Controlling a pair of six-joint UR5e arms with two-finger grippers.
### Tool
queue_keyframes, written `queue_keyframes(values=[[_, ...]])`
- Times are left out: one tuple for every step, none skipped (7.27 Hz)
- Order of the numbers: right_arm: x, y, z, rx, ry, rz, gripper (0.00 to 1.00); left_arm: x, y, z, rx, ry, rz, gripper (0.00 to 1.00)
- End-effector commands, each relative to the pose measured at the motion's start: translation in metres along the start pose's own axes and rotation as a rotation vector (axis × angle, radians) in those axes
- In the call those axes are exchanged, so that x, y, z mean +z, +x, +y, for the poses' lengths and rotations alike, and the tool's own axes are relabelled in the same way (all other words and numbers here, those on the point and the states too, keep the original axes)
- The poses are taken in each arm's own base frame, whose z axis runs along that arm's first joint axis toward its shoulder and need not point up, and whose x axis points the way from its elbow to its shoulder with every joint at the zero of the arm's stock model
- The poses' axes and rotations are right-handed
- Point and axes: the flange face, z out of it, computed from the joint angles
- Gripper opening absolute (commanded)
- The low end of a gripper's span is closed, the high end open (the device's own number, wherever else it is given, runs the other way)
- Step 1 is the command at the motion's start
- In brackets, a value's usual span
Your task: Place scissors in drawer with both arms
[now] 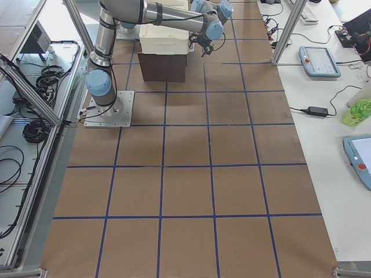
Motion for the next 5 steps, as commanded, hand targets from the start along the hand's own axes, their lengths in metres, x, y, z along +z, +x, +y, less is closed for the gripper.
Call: queue_keyframes(values=[[0.002, 0.002, -0.001, -0.026, 0.004, 0.008, 1.00, 0.002, -0.009, -0.001, 0.028, 0.002, -0.018, 1.00], [0.001, 0.003, 0.000, -0.061, 0.007, 0.015, 1.00, 0.003, -0.010, -0.001, 0.042, 0.001, -0.016, 1.00], [0.000, 0.003, -0.001, -0.067, 0.009, 0.019, 1.00, 0.002, -0.010, -0.001, 0.046, 0.003, -0.019, 1.00], [0.002, 0.004, -0.001, -0.070, 0.014, 0.025, 1.00, 0.003, -0.011, -0.002, 0.046, 0.003, -0.019, 1.00], [0.005, 0.005, -0.001, -0.072, 0.018, 0.030, 1.00, 0.016, -0.015, -0.003, 0.050, 0.004, -0.007, 1.00]])
